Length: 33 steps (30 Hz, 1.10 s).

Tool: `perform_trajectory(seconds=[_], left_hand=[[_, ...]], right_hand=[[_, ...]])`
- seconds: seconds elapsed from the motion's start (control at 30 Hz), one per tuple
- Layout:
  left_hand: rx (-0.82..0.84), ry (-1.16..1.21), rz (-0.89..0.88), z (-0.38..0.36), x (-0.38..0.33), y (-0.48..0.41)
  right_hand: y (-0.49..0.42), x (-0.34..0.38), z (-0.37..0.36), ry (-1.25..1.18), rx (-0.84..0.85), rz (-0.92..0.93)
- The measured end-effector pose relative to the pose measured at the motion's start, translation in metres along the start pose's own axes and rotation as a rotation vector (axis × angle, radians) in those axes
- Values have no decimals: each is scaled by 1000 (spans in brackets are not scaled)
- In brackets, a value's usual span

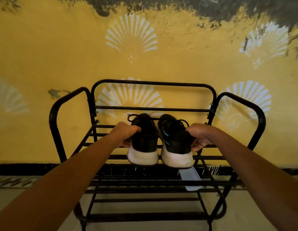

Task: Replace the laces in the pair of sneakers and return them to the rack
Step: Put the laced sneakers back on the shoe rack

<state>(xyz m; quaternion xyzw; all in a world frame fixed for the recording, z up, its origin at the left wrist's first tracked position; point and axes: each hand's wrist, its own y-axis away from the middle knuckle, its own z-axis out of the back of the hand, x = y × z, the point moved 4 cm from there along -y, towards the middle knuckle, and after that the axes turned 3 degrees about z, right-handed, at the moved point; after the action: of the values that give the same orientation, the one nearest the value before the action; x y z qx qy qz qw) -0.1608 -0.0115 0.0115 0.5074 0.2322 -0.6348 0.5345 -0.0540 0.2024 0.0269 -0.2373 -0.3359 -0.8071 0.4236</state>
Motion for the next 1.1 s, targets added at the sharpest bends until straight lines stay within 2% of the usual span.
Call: perform_trajectory(seconds=[0.53,0.87,1.03,1.1], left_hand=[[53,1,-41,-29,-6,21],[54,49,-31,-43,-7,32],[22,87,-41,-47,-8,36],[-34,69,-79,-50,-8,40]], right_hand=[[19,-20,18,99,37,-61],[30,-28,34,129,-68,-92],[39,-19,43,155,-205,3],[50,-11,48,295,-299,72]])
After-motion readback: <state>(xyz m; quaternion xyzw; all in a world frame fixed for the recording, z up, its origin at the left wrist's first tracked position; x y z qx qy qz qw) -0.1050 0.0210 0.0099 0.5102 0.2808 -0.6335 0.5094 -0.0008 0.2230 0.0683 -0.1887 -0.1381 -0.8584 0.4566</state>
